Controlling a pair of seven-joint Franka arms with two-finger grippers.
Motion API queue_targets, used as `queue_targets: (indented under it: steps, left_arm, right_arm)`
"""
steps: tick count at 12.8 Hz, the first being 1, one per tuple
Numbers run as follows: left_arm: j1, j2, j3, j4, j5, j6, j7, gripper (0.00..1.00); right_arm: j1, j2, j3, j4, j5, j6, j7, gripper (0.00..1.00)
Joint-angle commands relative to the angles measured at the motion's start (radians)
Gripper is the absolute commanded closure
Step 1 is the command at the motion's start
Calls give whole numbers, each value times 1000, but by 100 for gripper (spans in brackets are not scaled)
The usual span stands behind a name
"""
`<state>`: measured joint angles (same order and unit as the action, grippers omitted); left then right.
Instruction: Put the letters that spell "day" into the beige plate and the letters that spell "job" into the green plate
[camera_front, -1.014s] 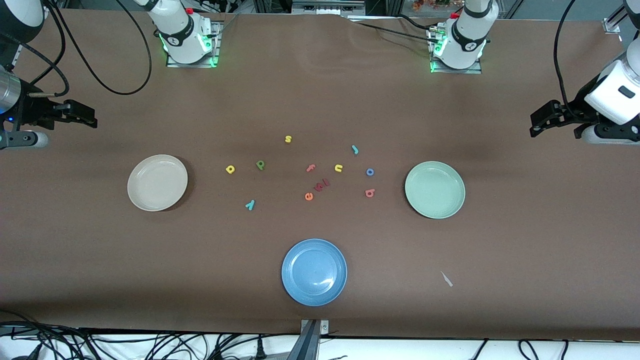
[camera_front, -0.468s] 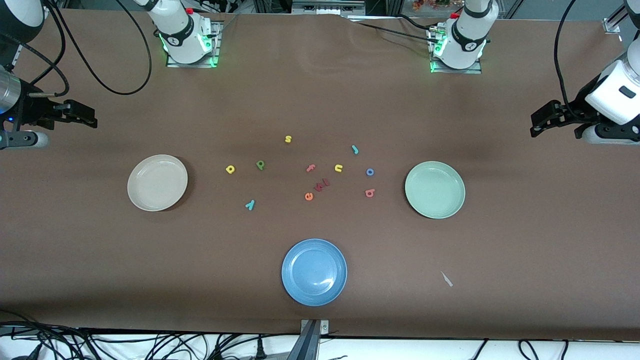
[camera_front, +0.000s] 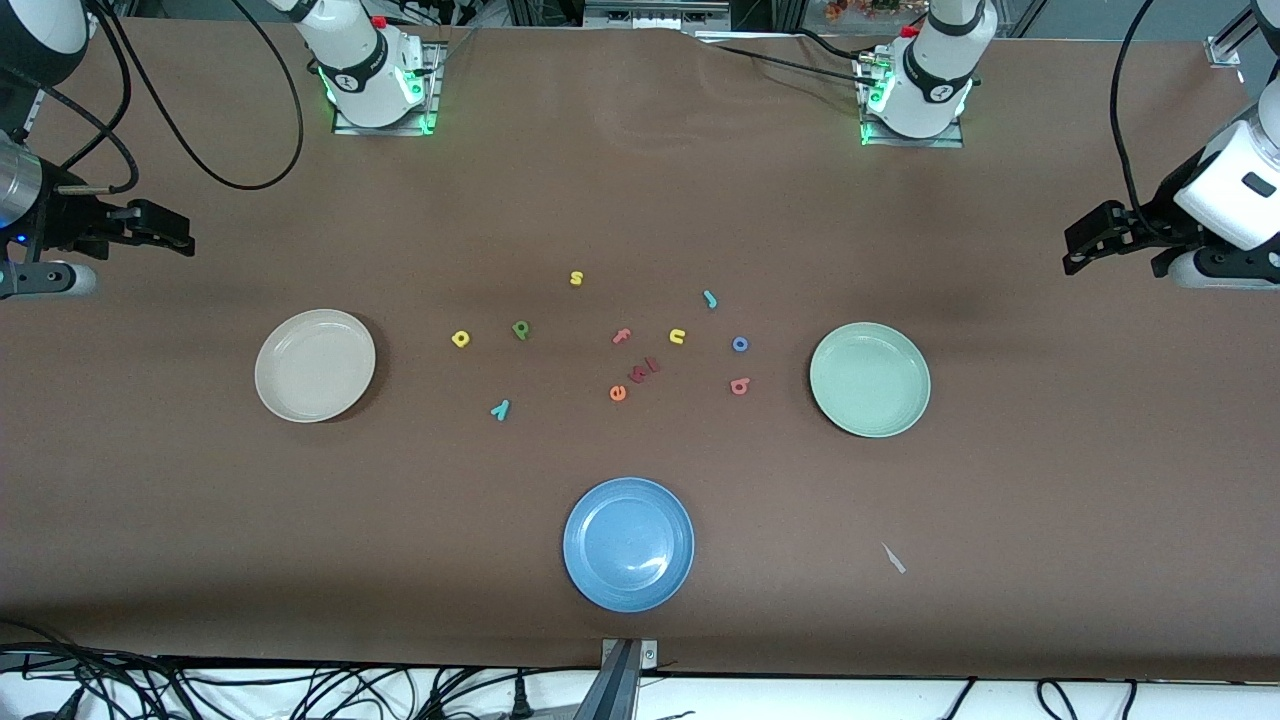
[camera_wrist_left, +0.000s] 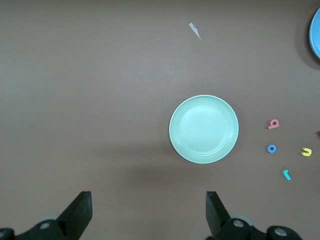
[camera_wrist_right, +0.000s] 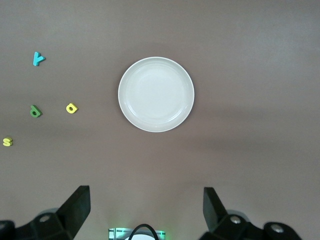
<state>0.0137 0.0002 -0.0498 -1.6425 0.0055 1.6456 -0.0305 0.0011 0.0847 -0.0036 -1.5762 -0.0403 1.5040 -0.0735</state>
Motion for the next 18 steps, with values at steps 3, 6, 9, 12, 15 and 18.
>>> queue_targets:
  steps: [3, 6, 9, 12, 15, 18]
  left_arm:
    - [2, 0, 4, 10, -12, -9, 4, 0]
    - [2, 1, 4, 9, -12, -9, 3, 0]
    - [2, 6, 5, 9, -12, -9, 12, 0]
    - [3, 17, 5, 7, -12, -6, 3, 0]
    - [2, 18, 5, 9, -13, -1, 3, 0]
    - [2, 26, 5, 9, -13, 0, 3, 0]
  right_arm:
    - [-4, 7, 2, 22, 11, -11, 14, 0]
    - [-4, 9, 1, 21, 13, -11, 14, 0]
    - [-3, 9, 2, 21, 13, -11, 14, 0]
    - [-4, 7, 2, 22, 13, -11, 14, 0]
    - [-3, 9, 2, 21, 13, -11, 14, 0]
    - [-3, 9, 1, 22, 13, -11, 14, 0]
